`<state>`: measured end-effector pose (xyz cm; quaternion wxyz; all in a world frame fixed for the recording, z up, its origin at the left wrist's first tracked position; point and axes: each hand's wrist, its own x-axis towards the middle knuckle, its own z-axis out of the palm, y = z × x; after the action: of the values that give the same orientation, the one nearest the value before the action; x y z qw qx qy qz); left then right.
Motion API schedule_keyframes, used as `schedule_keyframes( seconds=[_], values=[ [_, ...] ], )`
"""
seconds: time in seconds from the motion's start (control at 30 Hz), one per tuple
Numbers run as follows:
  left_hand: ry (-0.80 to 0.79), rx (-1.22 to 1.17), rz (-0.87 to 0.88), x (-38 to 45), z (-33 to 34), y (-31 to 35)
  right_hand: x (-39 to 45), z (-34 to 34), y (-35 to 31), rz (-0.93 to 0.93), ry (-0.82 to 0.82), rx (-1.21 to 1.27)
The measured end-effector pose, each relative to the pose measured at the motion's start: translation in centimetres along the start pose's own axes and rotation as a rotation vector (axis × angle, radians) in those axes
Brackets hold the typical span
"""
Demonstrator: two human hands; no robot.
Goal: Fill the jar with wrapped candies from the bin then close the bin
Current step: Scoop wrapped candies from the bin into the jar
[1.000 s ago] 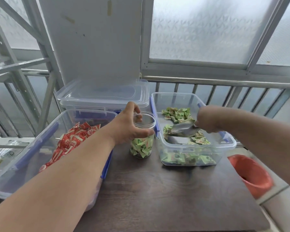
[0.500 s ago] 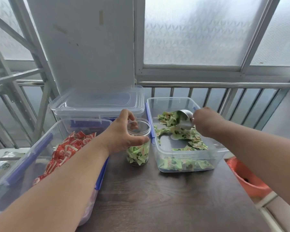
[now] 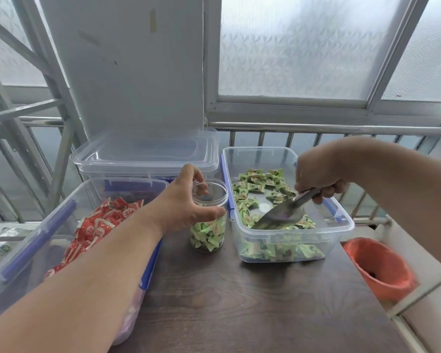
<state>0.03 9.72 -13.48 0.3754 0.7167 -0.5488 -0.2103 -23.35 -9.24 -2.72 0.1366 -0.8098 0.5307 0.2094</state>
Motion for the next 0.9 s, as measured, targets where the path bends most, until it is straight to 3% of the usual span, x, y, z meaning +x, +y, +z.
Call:
schedule_keyframes(
  seconds=[0.17, 0.27, 0.4, 0.57, 0.73, 0.8, 0.9],
  values=[
    [0.0, -0.035, -0.005, 0.0, 0.1, -0.2, 2.4, 2.6, -1.9, -0.04, 0.055, 0.107],
    [-0.006, -0.044, -0.012, 0.0, 0.1, -0.2, 3.9, 4.3, -3.8, -0.07, 0.217, -0.052],
    [-0.007, -0.039, -0.014, 0.1, 0.1, -0.3, 6.3, 5.4, -5.2, -0.083, 0.262, -0.126],
    [-0.008, -0.022, -0.012, 0.2, 0.0, -0.4, 9.8, 7.7, -5.1, -0.07, 0.288, -0.011],
    [-0.011, -0.023, -0.027, 0.2, 0.0, -0.4, 10.0, 7.2, -5.2, -0.076, 0.492, 0.13],
    [0.0, -0.028, -0.033, 0.2, 0.0, -0.3, 10.2, 7.5, -5.4, -0.101, 0.45, 0.175],
    [0.002, -0.025, -0.033, 0.2, 0.0, -0.3, 11.5, 8.7, -5.7, -0.149, 0.254, 0.31]
  ],
)
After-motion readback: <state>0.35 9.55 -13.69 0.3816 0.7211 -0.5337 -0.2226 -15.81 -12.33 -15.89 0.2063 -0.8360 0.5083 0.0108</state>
